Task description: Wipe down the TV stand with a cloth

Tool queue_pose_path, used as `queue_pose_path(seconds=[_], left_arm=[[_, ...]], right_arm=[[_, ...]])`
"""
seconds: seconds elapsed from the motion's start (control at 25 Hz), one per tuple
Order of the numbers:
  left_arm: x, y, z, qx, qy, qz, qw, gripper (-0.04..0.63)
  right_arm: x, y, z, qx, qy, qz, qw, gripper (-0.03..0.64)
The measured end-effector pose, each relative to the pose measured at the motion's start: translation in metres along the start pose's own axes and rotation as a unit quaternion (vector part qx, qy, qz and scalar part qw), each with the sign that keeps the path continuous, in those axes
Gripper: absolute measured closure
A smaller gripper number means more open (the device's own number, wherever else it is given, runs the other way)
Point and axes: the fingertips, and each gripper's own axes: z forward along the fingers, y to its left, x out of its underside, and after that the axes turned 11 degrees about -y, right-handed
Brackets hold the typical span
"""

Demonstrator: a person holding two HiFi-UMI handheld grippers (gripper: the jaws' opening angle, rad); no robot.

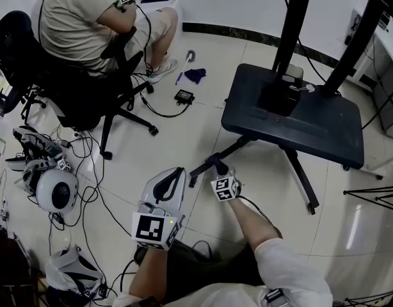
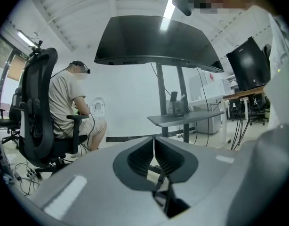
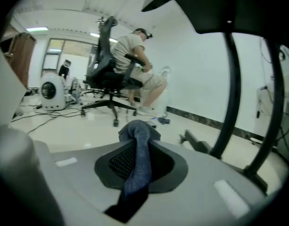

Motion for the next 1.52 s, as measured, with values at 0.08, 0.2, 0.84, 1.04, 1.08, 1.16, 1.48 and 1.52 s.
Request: queue_pose_path(seconds=[0.08, 0.2, 0.84, 1.04, 1.08, 1.16, 1.48, 1.52], left_arm=[[-0.003, -0.003, 0.002, 0.002, -0.003, 0.006, 1.0000, 0.486], [0.000, -0.003, 0.002, 0.001, 0.002, 0.016, 0.9999, 0.486], [-0.010, -0.114, 0.089, 0.086, -0.055, -0.013, 0.9947, 0.480], [-0.043, -0.182, 0.130, 0.152, -0.078, -0.052, 0.9839, 0.480], [-0.046, -0.192, 0.136, 0.155, -0.078, -0.060, 0.9829, 0.480], [-0.052, -0.212, 0.147, 0.160, -0.078, -0.068, 0.9816, 0.479], [-0.045, -0.237, 0.173, 0.151, -0.065, -0.048, 0.9852, 0.479], [-0.045, -0.233, 0.169, 0.148, -0.064, -0.043, 0.9859, 0.479]], right_arm=[[0.000, 0.079, -0.003, -0.054, -0.001, 0.007, 0.999, 0.563], [-0.016, 0.133, -0.013, -0.085, -0.016, 0.016, 0.996, 0.563], [-0.362, -0.120, -0.421, 0.125, -0.139, -0.029, 0.982, 0.563], [-0.367, -0.164, -0.464, 0.197, -0.154, -0.009, 0.968, 0.563], [-0.363, -0.170, -0.470, 0.205, -0.154, -0.002, 0.966, 0.563], [-0.347, -0.187, -0.476, 0.215, -0.154, 0.011, 0.964, 0.563], [-0.274, -0.312, -0.315, 0.212, -0.189, 0.018, 0.959, 0.565], [-0.286, -0.330, -0.289, 0.207, -0.219, -0.004, 0.954, 0.565]])
